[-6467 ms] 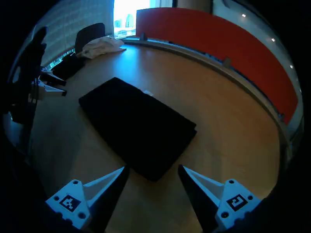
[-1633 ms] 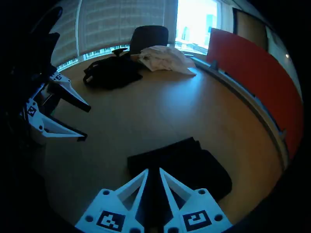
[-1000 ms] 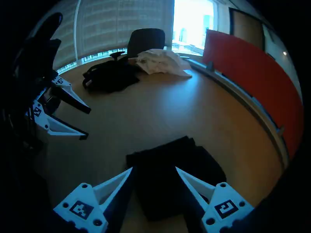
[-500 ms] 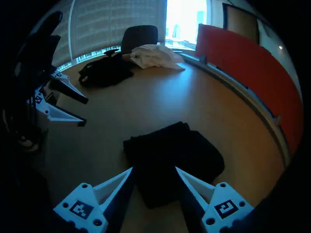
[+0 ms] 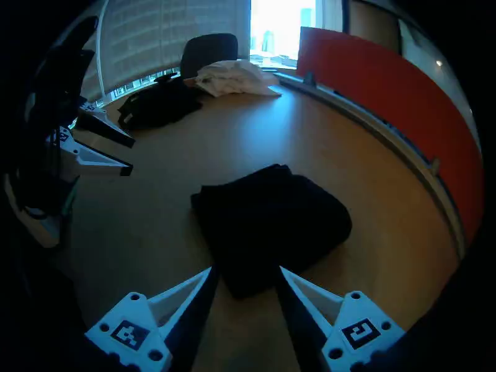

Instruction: Fold towel

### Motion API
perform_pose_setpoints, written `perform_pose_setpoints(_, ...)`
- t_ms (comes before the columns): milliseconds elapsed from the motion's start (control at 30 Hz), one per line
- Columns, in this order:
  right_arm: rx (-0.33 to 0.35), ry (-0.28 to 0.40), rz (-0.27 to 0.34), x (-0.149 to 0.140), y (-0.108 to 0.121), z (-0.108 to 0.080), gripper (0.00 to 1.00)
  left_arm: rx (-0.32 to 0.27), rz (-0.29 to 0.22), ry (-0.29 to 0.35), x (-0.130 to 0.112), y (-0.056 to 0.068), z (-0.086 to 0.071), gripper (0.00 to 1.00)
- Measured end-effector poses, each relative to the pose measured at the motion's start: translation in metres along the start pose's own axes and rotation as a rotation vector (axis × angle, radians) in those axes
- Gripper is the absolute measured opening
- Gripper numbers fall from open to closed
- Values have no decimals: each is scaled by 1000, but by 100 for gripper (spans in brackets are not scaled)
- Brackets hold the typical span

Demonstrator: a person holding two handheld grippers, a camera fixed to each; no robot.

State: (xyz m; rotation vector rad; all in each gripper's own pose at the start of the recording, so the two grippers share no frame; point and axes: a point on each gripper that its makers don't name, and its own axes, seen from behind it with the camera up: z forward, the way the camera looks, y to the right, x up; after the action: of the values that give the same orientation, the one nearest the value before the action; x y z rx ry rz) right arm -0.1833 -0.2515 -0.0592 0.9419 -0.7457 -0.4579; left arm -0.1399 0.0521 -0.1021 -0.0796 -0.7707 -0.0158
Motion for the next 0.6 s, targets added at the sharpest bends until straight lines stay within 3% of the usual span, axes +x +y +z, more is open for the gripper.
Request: perform_pose_setpoints(600, -28, -48, 73, -32, -7, 4, 65, -1, 1, -1, -4, 0, -2, 93)
